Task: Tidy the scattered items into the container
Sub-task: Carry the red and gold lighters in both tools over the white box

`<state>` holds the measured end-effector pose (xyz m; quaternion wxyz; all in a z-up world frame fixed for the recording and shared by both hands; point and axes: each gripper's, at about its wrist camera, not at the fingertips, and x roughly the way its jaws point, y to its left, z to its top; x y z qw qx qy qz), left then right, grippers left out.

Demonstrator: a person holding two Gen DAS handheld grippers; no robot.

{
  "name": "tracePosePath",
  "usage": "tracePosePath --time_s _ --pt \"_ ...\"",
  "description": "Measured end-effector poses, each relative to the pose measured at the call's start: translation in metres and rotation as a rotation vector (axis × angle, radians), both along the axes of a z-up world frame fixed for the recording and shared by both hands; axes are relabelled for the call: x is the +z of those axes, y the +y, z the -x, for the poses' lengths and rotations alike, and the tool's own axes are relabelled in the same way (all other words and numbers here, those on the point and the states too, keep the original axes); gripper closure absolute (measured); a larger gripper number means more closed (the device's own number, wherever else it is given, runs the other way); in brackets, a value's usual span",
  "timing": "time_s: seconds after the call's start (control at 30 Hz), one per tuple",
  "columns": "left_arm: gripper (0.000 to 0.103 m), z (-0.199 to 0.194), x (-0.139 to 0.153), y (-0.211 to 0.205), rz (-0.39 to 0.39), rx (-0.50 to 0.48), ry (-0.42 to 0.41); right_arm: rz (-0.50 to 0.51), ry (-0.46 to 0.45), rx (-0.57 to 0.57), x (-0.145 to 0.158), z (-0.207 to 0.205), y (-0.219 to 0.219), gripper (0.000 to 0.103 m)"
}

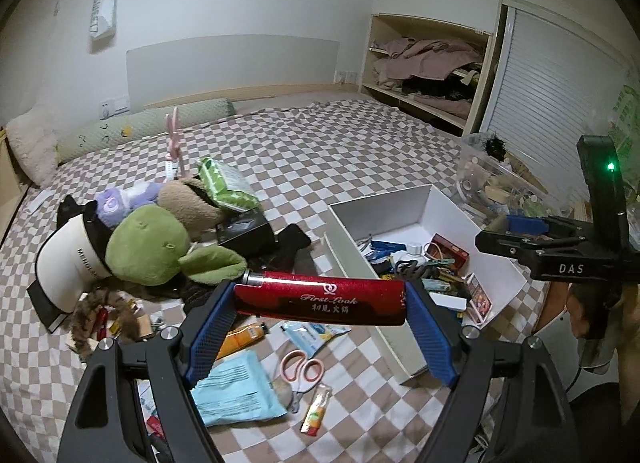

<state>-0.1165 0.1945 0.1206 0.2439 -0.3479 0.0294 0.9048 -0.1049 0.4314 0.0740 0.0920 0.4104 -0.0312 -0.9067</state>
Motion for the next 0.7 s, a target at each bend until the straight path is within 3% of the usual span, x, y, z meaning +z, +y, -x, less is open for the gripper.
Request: tracePosePath --time_s 0.33,0.7 --pt "0.020 0.012 -0.006 0.044 -0.008 -0.046 -0.029 0.026 -0.035 -0.081 -0.011 0.008 0.047 0.019" --pt "0.020 0.023 -0.013 0.083 -0.022 -0.085 -0.053 0.105 -0.169 -0.153 -0.052 0.029 0.088 0.019"
